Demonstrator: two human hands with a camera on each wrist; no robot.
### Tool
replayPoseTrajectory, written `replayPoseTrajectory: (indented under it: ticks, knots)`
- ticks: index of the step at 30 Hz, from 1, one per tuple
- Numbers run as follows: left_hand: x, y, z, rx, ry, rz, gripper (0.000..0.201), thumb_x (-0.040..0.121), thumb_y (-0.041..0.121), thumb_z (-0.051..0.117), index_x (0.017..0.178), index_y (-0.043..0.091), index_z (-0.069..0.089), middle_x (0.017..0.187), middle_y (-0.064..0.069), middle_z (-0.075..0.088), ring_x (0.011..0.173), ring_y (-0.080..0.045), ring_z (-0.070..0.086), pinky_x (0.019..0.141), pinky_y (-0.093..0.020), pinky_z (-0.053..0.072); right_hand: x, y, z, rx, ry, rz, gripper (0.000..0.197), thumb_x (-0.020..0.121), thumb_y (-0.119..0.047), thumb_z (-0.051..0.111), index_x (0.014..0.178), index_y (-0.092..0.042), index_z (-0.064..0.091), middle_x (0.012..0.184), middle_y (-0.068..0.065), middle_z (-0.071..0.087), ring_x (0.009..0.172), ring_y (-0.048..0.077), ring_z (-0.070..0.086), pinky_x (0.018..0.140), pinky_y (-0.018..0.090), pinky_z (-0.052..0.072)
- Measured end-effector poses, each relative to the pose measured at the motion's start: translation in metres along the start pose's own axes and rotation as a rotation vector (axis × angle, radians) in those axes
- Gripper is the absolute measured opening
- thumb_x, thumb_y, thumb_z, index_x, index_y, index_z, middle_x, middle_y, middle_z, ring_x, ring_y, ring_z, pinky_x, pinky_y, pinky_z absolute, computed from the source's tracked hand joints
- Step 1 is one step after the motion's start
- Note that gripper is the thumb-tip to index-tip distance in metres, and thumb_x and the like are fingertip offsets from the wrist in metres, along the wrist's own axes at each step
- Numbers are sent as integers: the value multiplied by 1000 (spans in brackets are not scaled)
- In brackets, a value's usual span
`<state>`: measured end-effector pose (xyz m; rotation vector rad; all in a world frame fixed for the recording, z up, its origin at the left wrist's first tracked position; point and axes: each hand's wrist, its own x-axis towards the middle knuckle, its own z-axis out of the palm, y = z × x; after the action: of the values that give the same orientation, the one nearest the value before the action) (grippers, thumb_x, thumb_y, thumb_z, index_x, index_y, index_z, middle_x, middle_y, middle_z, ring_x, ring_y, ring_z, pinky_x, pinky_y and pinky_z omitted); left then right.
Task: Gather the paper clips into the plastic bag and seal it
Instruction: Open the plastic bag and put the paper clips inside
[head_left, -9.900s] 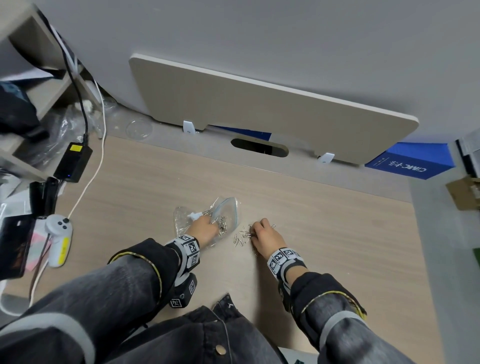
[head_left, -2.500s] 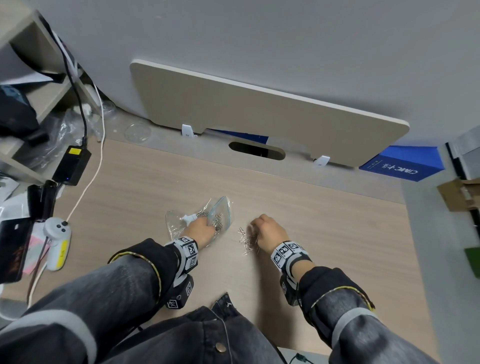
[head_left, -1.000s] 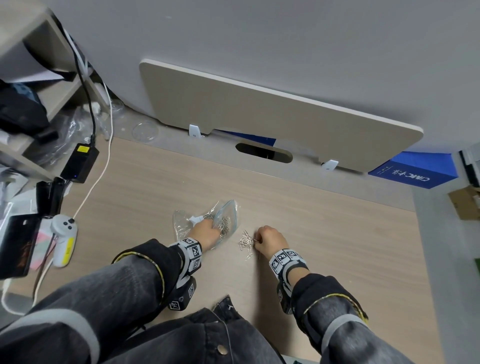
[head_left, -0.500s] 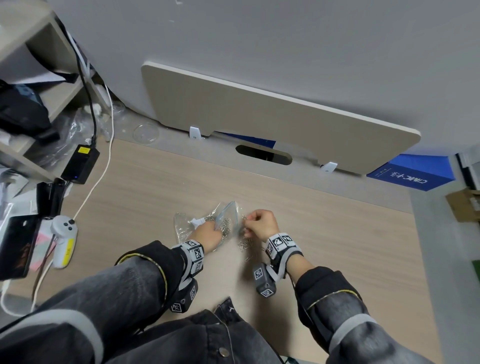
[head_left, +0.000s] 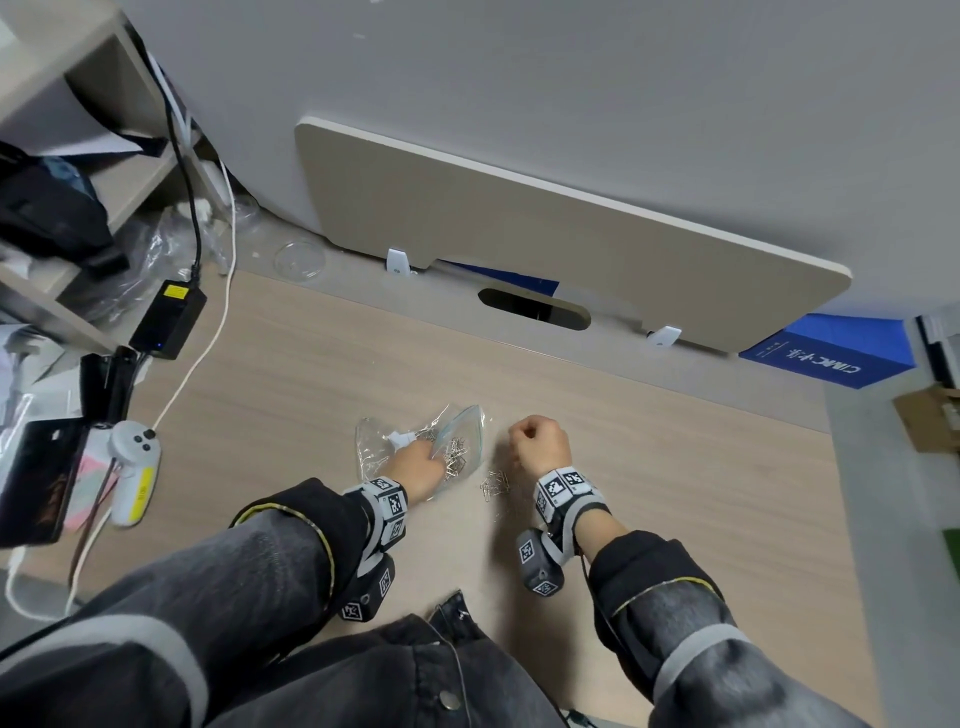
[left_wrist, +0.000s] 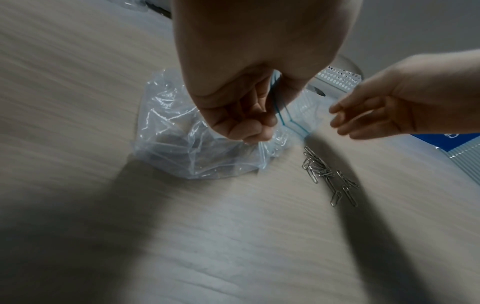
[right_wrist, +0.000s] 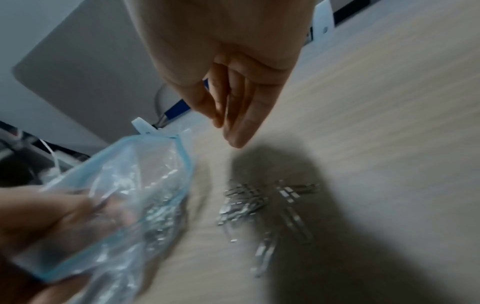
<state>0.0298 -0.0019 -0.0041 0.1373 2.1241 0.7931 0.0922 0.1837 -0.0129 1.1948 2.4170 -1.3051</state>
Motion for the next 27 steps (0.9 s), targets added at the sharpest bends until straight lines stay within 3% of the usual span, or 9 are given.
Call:
replayPoseTrajectory:
  ticks: [4, 8, 11, 18, 27]
  knots:
    - [0, 4, 4, -6, 3, 9, 18, 88, 21, 43, 77, 18, 57, 72, -4, 59, 77, -29, 61, 77, -35, 51, -7, 19, -8, -352, -146, 24, 18, 81, -23, 60, 98, -20, 65, 110, 5, 65, 98, 24, 63, 87, 31, 51]
    - [0, 4, 6, 2, 4, 15, 15, 87, 21, 44, 80, 18, 57, 77, -6, 60, 81, -31, 63, 79, -38, 53, -23, 24, 12, -556, -224, -67, 51, 74, -45, 72, 114, -19, 55, 118, 5, 48, 105, 27, 57, 88, 36, 50]
    - [0, 4, 6, 11, 5, 22, 17, 88, 19, 44, 86, 13, 59, 81, -10, 62, 85, -33, 64, 81, -41, 54, -28, 24, 27, -610, -221, -106, 69, 68, -47, 79, 119, -14, 47, 119, 8, 45, 107, 30, 54, 86, 40, 51]
    - [2, -1, 4, 4, 4, 21, 24, 84, 18, 45, 90, 4, 64, 74, -9, 61, 70, -29, 60, 76, -42, 55, -23, 32, 32, -576, -170, -183, 27, 83, -14, 66, 106, -11, 54, 114, 10, 50, 101, 33, 58, 84, 40, 50]
    - [2, -1, 4, 31, 15, 29, 24, 84, 18, 45, 89, 4, 63, 72, -8, 60, 67, -28, 59, 75, -40, 54, -21, 36, 22, -530, -167, -197, 13, 84, -9, 59, 95, -12, 64, 107, 10, 62, 100, 30, 59, 83, 34, 47]
